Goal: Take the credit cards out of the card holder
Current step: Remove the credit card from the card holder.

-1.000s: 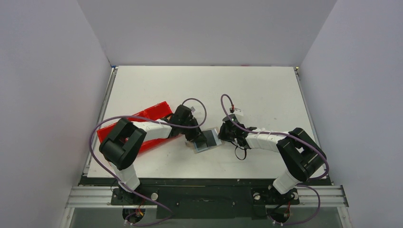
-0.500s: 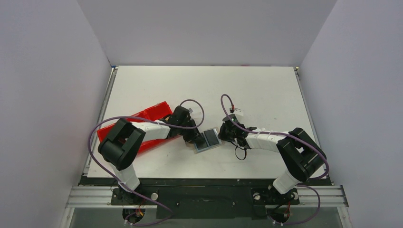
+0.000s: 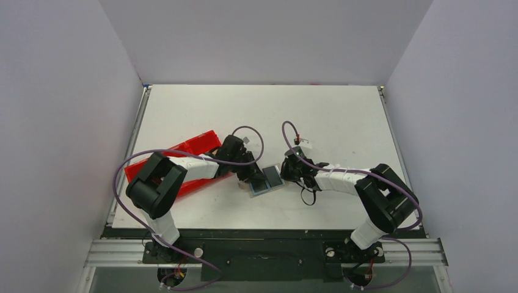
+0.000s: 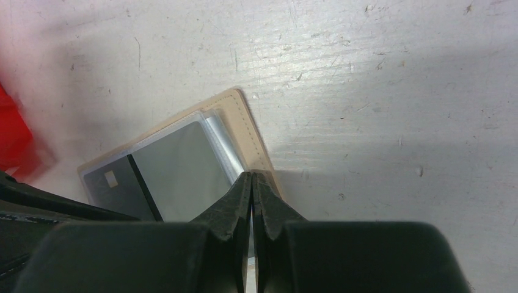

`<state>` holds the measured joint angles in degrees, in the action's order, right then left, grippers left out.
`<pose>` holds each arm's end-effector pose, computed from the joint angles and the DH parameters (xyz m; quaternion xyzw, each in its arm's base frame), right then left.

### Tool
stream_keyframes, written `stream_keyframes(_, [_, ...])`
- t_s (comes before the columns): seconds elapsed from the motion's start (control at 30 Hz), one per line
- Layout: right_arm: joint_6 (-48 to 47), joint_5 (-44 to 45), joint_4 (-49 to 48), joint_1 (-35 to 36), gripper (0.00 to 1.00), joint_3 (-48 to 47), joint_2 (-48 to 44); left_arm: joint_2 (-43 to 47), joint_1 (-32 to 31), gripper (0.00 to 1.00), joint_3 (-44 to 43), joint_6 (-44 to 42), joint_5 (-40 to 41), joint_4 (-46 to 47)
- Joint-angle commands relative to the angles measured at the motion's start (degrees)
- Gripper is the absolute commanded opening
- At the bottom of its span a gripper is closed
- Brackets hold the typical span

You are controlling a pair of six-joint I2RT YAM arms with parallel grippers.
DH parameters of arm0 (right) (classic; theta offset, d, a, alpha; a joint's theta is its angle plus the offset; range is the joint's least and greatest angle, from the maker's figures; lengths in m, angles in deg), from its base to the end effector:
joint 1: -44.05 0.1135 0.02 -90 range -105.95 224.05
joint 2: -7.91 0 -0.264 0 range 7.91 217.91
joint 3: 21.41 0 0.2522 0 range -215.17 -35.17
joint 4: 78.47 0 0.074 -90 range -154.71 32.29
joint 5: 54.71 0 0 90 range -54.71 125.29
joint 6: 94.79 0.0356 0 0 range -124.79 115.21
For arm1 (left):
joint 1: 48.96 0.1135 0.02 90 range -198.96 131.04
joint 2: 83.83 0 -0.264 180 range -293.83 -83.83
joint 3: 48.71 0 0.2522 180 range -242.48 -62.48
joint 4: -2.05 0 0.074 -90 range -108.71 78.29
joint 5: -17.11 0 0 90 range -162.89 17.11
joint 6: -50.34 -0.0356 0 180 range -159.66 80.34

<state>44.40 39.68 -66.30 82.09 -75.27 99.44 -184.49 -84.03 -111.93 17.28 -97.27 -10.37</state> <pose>0.2358 0.1810 0.1396 0.1043 0.9328 0.2106 0.2732 0.2679 -0.2061 0.1383 -0.1030 0.9152 -0.3791 0.0903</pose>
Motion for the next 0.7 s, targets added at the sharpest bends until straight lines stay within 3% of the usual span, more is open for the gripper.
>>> stream_keyframes(0.0, [-2.7, 4.2, 11.9, 1.6, 0.00, 1.4, 4.2, -0.1, 0.2, 0.16, -1.3, 1.0, -1.3, 4.7])
stream_keyframes(0.67, [-3.2, 3.7, 12.9, 4.3, 0.00, -1.1, 7.5, -4.2, -0.7, 0.16, -3.0, 1.0, 0.0, 3.6])
